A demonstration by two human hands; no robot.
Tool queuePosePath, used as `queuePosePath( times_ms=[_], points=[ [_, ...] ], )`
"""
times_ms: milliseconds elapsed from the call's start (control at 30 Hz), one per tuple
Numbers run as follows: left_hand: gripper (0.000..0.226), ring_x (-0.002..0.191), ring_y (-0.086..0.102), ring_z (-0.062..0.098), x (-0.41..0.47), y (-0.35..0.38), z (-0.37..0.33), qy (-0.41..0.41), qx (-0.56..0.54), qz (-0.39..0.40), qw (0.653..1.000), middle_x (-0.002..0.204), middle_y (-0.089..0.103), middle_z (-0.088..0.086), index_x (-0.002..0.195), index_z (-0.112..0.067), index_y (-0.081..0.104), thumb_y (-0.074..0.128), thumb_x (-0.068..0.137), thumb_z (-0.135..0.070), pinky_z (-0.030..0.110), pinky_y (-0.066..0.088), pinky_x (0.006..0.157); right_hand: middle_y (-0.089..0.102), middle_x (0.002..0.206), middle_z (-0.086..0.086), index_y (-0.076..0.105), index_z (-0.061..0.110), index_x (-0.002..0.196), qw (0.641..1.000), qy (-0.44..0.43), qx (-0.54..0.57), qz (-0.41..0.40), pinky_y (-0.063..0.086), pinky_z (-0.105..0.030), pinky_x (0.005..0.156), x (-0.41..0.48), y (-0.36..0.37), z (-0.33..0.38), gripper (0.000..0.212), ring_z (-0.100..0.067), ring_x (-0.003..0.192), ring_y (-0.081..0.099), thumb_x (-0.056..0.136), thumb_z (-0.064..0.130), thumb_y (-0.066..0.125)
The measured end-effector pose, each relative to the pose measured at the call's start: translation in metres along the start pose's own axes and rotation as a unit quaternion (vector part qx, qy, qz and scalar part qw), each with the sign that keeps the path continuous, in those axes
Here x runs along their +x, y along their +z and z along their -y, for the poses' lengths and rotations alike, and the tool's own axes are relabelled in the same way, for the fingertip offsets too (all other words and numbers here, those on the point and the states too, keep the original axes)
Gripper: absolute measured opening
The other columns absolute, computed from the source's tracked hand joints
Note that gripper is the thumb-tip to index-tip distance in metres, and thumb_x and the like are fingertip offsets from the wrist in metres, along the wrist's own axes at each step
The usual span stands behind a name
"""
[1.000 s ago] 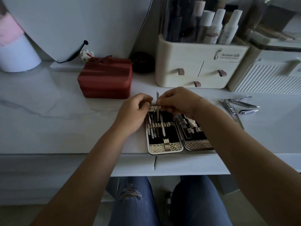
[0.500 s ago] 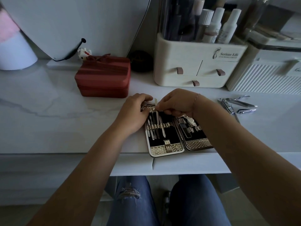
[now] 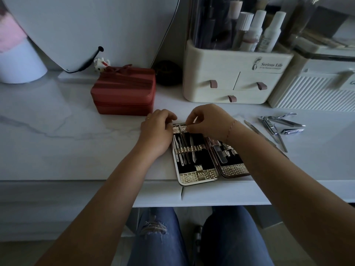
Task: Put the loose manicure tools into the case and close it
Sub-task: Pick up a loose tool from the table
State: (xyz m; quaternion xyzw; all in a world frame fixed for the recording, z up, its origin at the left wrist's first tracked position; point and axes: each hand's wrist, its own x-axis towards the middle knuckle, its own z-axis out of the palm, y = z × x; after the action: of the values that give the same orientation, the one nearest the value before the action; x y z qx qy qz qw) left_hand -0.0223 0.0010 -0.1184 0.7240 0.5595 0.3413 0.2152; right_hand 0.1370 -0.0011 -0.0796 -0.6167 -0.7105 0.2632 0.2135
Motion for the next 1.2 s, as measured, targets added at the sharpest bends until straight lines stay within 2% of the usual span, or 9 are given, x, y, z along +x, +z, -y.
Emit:
queuePosePath(
  times_ms=[67, 167, 300, 367, 433, 667, 833, 1067, 1200],
  points=[
    [0.027, 0.106, 0.047, 0.021, 0.000, 0.000, 0.000, -0.002, -0.007, 0.003, 1.000, 0.101, 0.055, -0.004, 0.108, -0.016, 0.060, 0.045, 0.090, -0.003, 0.040, 0.037, 0.096, 0.054, 0.063, 0.003, 0.072, 0.021, 0.089, 0.999, -0.044, -0.019, -0.019, 0.039, -0.018, 0.054, -0.003, 0.002, -0.001, 0.010, -0.004, 0.051, 0.044, 0.081, 0.020, 0.067],
    [0.029, 0.107, 0.047, 0.020, 0.000, 0.000, 0.000, -0.007, -0.008, 0.004, 1.000, 0.103, 0.057, -0.003, 0.110, -0.015, 0.059, 0.043, 0.091, -0.002, 0.039, 0.036, 0.096, 0.044, 0.056, 0.006, 0.073, 0.024, 0.099, 0.996, -0.082, -0.023, 0.000, 0.032, -0.010, 0.046, -0.006, 0.003, -0.002, 0.018, -0.002, 0.045, 0.041, 0.086, 0.019, 0.061],
    [0.030, 0.107, 0.047, 0.020, 0.001, 0.001, 0.000, -0.009, -0.011, 0.002, 1.000, 0.105, 0.059, 0.001, 0.110, -0.015, 0.059, 0.042, 0.090, -0.001, 0.039, 0.037, 0.095, 0.044, 0.080, 0.007, 0.064, 0.031, 0.118, 0.988, -0.107, -0.108, 0.037, 0.029, -0.017, 0.065, -0.005, 0.003, -0.003, 0.028, -0.007, 0.079, 0.047, 0.093, 0.027, 0.051],
    [0.030, 0.107, 0.047, 0.020, 0.001, 0.001, 0.000, -0.010, -0.012, 0.000, 1.000, 0.105, 0.059, 0.001, 0.110, -0.015, 0.060, 0.042, 0.090, 0.000, 0.040, 0.037, 0.096, 0.039, 0.085, 0.009, 0.059, 0.034, 0.123, 0.984, -0.105, -0.134, 0.050, 0.026, -0.018, 0.065, -0.007, 0.003, -0.004, 0.031, -0.004, 0.080, 0.044, 0.095, 0.031, 0.047],
    [0.031, 0.108, 0.047, 0.021, 0.001, 0.002, 0.001, -0.010, -0.012, -0.002, 1.000, 0.106, 0.060, 0.002, 0.110, -0.015, 0.060, 0.043, 0.090, 0.000, 0.039, 0.037, 0.096, 0.037, 0.086, 0.009, 0.057, 0.035, 0.125, 0.983, -0.108, -0.138, 0.053, 0.026, -0.017, 0.064, -0.013, 0.003, -0.005, 0.032, -0.002, 0.078, 0.043, 0.095, 0.032, 0.046],
    [0.033, 0.108, 0.048, 0.022, 0.003, 0.003, 0.003, -0.004, 0.000, -0.007, 1.000, 0.107, 0.061, 0.004, 0.110, -0.014, 0.061, 0.041, 0.089, 0.002, 0.040, 0.037, 0.096, 0.041, 0.098, -0.001, 0.057, 0.028, 0.127, 0.980, -0.142, -0.134, 0.036, 0.033, -0.023, 0.082, -0.030, 0.005, -0.013, 0.033, -0.011, 0.090, 0.044, 0.095, 0.029, 0.049],
    [0.033, 0.108, 0.049, 0.021, 0.003, 0.004, 0.003, -0.007, -0.006, -0.007, 1.000, 0.107, 0.061, 0.003, 0.110, -0.014, 0.061, 0.041, 0.089, 0.002, 0.041, 0.037, 0.097, 0.040, 0.099, -0.003, 0.054, 0.032, 0.129, 0.979, -0.125, -0.162, 0.017, 0.039, -0.038, 0.093, -0.029, 0.004, -0.016, 0.035, -0.020, 0.098, 0.048, 0.095, 0.033, 0.047],
    [0.033, 0.108, 0.049, 0.020, 0.003, 0.004, 0.003, -0.011, -0.006, -0.005, 1.000, 0.106, 0.060, 0.001, 0.110, -0.016, 0.060, 0.040, 0.089, 0.001, 0.042, 0.037, 0.097, 0.038, 0.099, 0.000, 0.051, 0.041, 0.129, 0.978, -0.116, -0.171, -0.008, 0.027, -0.027, 0.088, -0.022, 0.008, -0.019, 0.036, -0.016, 0.097, 0.044, 0.095, 0.045, 0.038],
    [0.033, 0.108, 0.049, 0.020, 0.003, 0.004, 0.004, -0.008, -0.004, -0.004, 1.000, 0.108, 0.060, 0.002, 0.110, -0.016, 0.060, 0.041, 0.089, 0.001, 0.041, 0.038, 0.097, 0.038, 0.099, 0.001, 0.052, 0.043, 0.127, 0.982, -0.111, -0.151, 0.004, 0.026, -0.028, 0.090, -0.018, 0.007, -0.018, 0.036, -0.014, 0.097, 0.042, 0.095, 0.046, 0.035]
  ],
)
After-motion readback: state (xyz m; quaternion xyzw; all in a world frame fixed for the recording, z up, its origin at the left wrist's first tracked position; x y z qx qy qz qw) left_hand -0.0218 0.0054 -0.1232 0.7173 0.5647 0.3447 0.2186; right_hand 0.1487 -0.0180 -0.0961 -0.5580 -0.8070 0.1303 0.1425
